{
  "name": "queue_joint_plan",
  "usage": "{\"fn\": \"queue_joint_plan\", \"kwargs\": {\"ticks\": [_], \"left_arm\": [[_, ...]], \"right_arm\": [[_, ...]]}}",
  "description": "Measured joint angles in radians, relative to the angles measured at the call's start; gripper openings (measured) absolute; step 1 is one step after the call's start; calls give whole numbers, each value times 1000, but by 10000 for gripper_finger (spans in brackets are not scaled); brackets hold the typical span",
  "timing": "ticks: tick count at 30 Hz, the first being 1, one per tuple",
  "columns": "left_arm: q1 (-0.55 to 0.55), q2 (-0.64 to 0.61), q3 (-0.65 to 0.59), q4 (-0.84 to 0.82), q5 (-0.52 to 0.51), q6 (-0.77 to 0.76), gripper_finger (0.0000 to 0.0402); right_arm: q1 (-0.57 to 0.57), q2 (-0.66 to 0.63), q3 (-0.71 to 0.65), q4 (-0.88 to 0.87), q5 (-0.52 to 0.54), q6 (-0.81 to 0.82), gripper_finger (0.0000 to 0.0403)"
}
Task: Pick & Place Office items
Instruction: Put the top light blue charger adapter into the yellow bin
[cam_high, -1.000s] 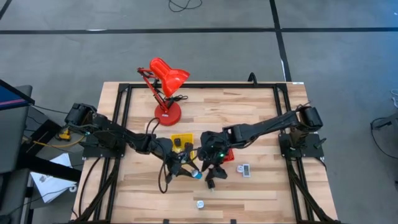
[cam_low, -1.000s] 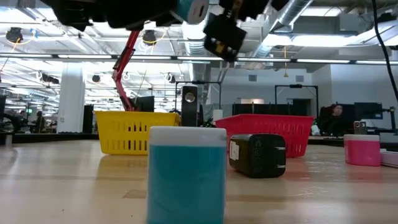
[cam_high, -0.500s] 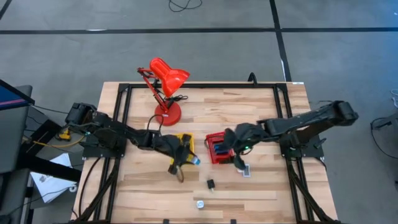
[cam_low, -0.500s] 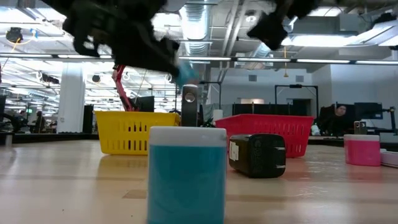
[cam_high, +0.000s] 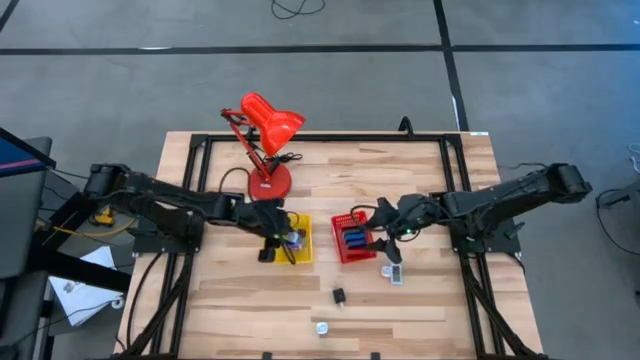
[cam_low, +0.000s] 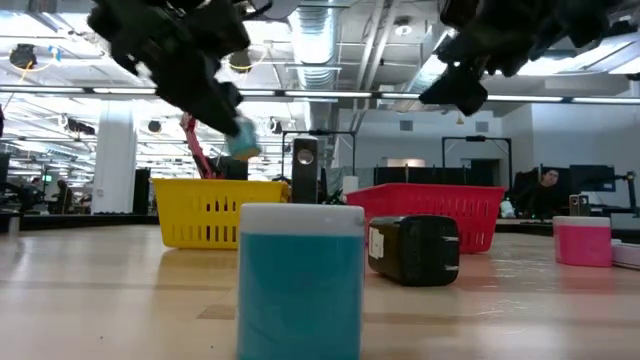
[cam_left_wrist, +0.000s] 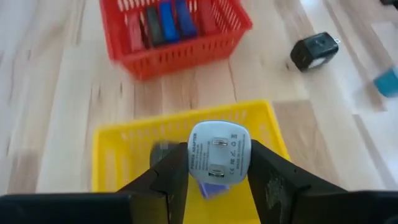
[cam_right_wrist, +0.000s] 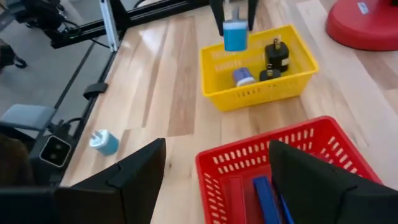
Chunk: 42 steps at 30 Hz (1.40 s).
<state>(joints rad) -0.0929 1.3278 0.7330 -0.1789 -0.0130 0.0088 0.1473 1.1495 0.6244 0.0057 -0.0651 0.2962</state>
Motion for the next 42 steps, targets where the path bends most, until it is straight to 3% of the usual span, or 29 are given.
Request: {"fn": "queue_joint_plan", "kwargs": {"ticks": [4,13,42], "left_arm": [[-8,-18,-1,-82,-31,-66,132],[-19,99,-2,-120,-7,-99,132],[-18,125,-1,-80,-8,-100,132]], "right_arm": [[-27,2,-12,3,0,-22,276],[-63,2,-12,25,-2,-42,276],[-64,2,-12,29,-6,-42,276]]}}
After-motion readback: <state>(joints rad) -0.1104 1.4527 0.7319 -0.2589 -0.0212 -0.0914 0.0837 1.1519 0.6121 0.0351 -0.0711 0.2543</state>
